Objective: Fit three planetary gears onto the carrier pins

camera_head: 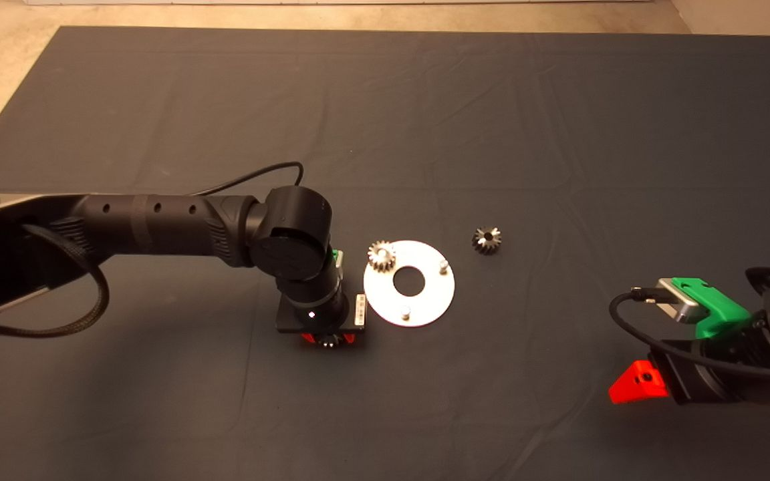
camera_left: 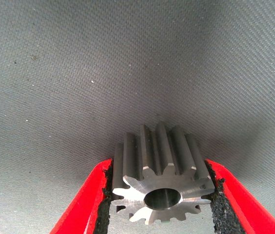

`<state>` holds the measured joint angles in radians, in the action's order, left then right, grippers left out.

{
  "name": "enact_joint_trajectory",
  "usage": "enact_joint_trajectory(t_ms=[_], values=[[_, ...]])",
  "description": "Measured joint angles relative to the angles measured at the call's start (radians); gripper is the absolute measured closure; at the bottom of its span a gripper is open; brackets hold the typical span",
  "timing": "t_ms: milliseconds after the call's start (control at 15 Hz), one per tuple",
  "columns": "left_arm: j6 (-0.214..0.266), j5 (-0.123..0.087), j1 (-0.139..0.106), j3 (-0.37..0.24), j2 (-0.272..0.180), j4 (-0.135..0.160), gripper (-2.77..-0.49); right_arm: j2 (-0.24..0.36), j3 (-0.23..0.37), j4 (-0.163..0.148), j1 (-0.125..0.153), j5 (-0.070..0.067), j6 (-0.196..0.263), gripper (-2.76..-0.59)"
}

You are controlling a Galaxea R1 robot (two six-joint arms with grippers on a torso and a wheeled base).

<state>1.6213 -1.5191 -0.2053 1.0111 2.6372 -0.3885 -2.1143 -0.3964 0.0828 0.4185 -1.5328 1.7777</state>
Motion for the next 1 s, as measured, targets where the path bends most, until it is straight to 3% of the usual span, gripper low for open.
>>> enact_joint_trajectory(t_ms=[1000], values=[[0.000,0.000,0.000,0.004,0.000,0.004,-0.96,0.000,0.000,0.000,0.000,0.000,0.000,-2.76]])
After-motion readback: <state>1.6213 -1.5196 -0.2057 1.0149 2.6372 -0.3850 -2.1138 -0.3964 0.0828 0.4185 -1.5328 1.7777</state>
